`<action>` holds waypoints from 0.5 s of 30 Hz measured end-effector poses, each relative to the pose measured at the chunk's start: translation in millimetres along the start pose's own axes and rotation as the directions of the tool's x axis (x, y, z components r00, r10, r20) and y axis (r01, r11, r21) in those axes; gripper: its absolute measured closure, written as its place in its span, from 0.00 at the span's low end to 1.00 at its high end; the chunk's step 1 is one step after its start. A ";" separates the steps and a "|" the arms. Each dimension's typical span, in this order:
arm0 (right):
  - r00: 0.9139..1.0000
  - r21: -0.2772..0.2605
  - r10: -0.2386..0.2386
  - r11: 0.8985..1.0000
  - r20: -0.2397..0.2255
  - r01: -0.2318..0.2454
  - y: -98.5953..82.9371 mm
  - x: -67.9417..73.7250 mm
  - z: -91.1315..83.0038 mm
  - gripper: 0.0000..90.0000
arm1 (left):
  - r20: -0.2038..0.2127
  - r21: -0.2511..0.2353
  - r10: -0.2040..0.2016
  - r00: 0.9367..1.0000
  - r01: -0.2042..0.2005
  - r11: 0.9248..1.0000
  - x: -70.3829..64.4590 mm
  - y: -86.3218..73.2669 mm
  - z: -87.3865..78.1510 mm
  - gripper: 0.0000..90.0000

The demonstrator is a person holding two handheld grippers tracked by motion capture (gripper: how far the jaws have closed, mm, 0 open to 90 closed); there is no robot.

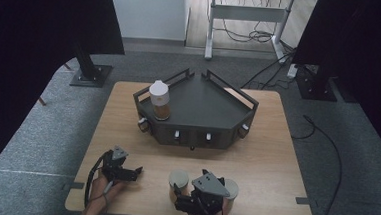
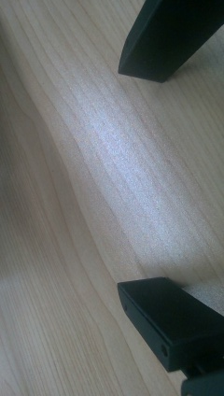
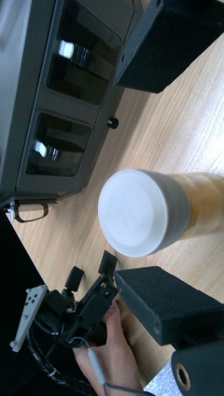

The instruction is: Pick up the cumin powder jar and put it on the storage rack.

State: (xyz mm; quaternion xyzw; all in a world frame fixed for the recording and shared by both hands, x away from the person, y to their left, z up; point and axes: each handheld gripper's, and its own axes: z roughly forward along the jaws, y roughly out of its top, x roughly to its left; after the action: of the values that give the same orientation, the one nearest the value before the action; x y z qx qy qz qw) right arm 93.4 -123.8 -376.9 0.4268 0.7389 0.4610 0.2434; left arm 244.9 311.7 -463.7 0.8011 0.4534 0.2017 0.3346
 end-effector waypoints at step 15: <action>1.000 0.007 -0.019 1.000 -0.017 0.019 -7.1 13.3 15.8 0.08 | 0.000 0.000 0.000 1.000 0.000 1.000 0.0 0.0 0.0 0.00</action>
State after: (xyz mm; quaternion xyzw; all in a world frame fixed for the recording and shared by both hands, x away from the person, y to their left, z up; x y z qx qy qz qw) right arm 95.5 -106.5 -390.0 0.4167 0.7465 0.4599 0.2399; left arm 244.9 311.7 -463.7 0.8010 0.4535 0.2018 0.3347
